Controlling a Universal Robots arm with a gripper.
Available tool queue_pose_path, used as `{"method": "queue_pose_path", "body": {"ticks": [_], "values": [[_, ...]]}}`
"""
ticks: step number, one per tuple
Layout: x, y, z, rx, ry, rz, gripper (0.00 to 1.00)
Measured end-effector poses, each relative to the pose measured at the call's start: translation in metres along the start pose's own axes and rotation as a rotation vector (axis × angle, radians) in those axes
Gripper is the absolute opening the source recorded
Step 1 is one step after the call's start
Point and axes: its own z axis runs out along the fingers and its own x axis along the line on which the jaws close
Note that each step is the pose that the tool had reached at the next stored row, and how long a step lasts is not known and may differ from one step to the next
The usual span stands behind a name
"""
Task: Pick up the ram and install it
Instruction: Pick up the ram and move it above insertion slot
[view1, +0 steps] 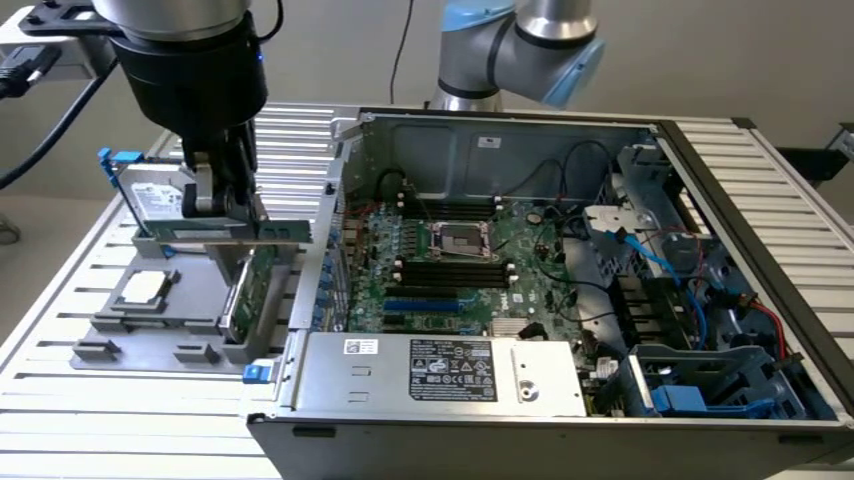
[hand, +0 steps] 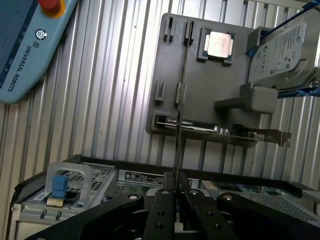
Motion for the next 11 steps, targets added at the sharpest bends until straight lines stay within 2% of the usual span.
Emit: {"method": "queue_pose_path", "body": {"ticks": [11], "values": [[-0.003, -0.0262, -0.0015, -0.0002, -0.0002, -0.004, 0.14]]}}
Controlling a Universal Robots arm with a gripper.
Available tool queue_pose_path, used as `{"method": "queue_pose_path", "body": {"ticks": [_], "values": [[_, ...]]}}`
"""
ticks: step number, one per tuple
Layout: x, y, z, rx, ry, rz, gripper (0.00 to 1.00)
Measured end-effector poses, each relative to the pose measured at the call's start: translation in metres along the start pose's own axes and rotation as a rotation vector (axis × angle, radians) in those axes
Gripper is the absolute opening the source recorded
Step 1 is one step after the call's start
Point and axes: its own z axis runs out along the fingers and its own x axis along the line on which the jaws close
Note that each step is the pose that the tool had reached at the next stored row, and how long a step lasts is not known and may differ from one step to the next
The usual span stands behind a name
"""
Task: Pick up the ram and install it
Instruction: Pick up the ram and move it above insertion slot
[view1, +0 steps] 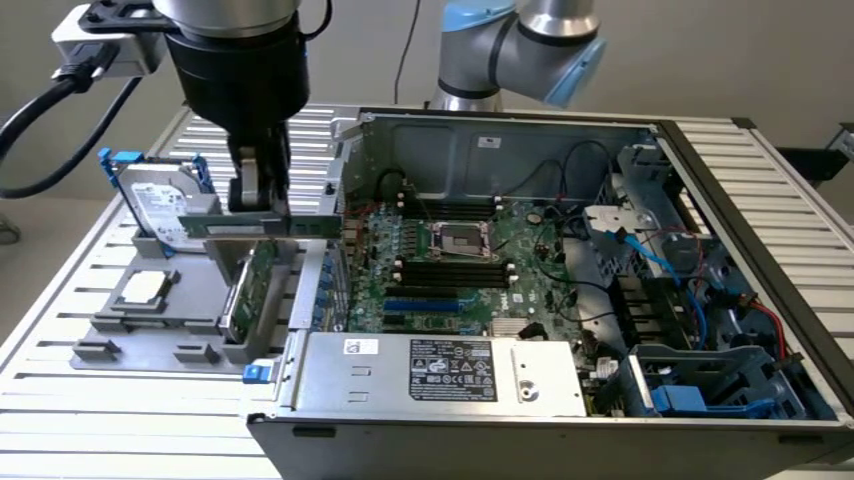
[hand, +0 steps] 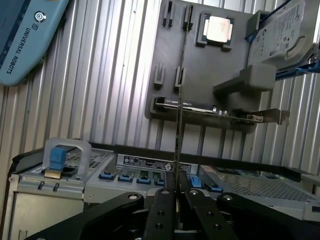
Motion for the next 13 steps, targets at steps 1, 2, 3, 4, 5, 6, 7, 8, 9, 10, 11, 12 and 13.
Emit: {"method": "queue_pose_path", "body": {"ticks": [1, 2, 3, 4, 5, 6, 7, 8, 9, 10, 11, 12, 13], "values": [[0.0, -0.0018, -0.0001, -0.0001, 0.0, -0.001, 0.14], [-0.001, -0.0038, -0.0004, -0.0006, -0.0004, -0.001, 0.14], [-0.001, -0.0061, -0.001, -0.0014, -0.0012, -0.002, 0.14], [-0.001, -0.0086, -0.002, -0.0023, -0.0025, -0.002, 0.14], [0.0, -0.0113, -0.0038, -0.0037, -0.004, -0.003, 0.14], [0.0, -0.0138, -0.0057, -0.0048, -0.0059, -0.004, 0.14], [0.0, -0.0161, -0.0078, -0.0061, -0.0077, -0.004, 0.14], [0.0, -0.0187, -0.0098, -0.0072, -0.0092, -0.005, 0.14], [0.0, -0.0218, -0.0109, -0.0083, -0.01, -0.005, 0.14], [0.001, -0.0249, -0.0117, -0.0094, -0.0101, -0.006, 0.14], [0.001, -0.0276, -0.0125, -0.0103, -0.0102, -0.006, 0.14], [0.001, -0.0304, -0.0133, -0.0112, -0.0104, -0.007, 0.14], [0.001, -0.0336, -0.014, -0.012, -0.0108, -0.007, 0.14]]}}
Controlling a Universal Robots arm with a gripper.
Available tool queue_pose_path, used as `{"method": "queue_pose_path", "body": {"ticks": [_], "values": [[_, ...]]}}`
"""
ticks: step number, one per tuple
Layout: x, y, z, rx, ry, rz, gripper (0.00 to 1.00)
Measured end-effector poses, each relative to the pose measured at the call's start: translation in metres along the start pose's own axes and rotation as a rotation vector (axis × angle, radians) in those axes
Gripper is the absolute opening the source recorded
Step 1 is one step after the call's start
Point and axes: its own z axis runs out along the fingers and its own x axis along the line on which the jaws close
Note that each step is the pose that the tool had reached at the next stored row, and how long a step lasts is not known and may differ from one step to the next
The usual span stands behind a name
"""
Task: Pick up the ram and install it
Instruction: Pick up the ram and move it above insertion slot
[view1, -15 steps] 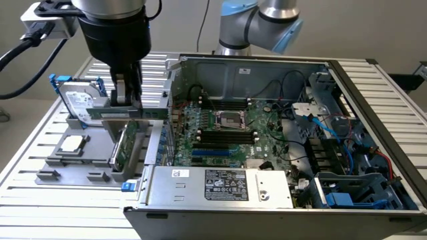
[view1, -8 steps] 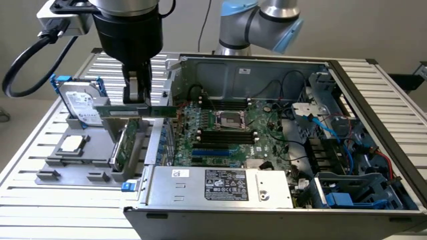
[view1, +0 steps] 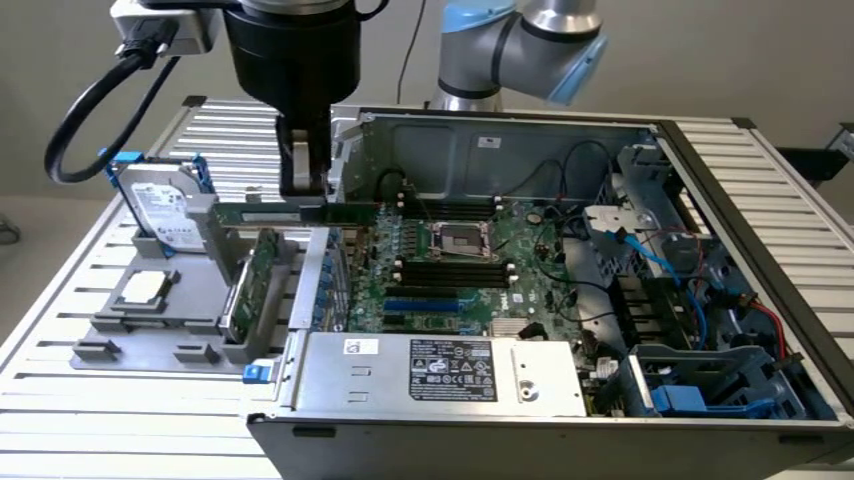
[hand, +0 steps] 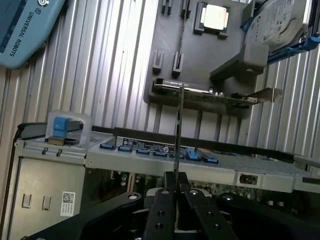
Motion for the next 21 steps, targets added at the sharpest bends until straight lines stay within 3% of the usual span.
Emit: {"method": "queue_pose_path", "body": {"ticks": [15, 21], "values": [[0.003, -0.0627, -0.0081, -0.0034, -0.0055, -0.002, 0.14], [-0.014, -0.0776, -0.0042, -0.0034, -0.0055, -0.002, 0.14]]}}
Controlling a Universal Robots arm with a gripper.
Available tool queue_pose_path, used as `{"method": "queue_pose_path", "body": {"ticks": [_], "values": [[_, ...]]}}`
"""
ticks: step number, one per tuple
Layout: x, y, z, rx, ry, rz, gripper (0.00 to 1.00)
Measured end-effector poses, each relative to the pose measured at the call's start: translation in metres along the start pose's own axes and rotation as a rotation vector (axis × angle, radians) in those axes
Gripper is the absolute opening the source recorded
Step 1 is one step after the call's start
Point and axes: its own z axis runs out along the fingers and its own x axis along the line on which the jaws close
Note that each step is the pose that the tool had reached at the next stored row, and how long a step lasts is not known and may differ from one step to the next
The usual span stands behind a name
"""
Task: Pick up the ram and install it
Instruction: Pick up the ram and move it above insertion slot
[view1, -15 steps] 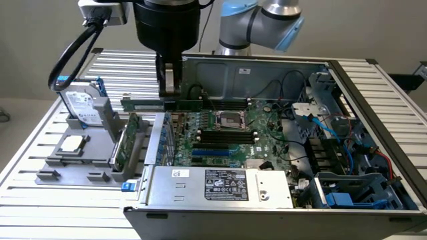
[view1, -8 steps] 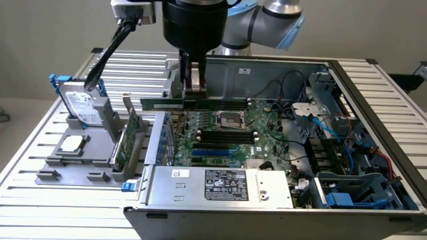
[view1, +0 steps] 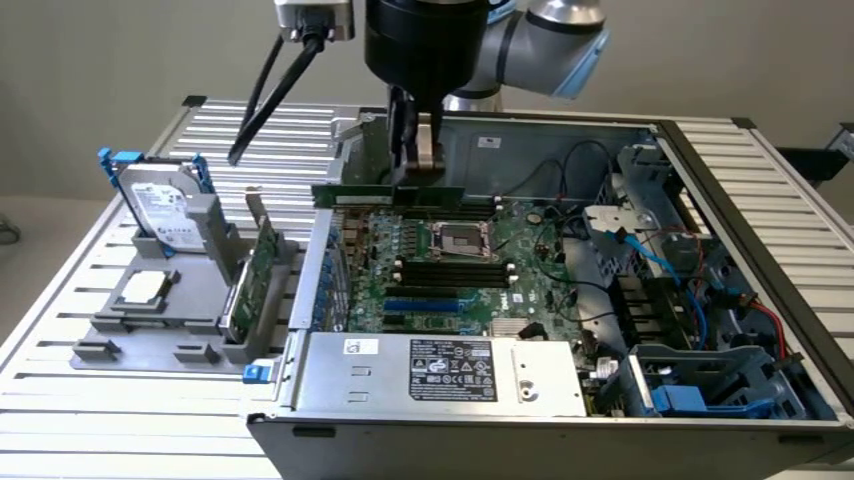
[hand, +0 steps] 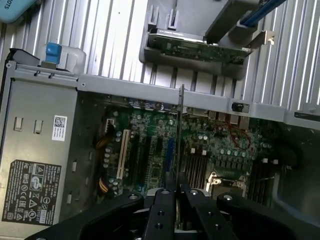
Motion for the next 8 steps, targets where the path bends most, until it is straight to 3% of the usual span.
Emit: {"method": "queue_pose_path", "body": {"ticks": [8], "values": [[-0.019, -0.0251, 0.0047, 0.0, 0.0, 0.0, 0.14]]}}
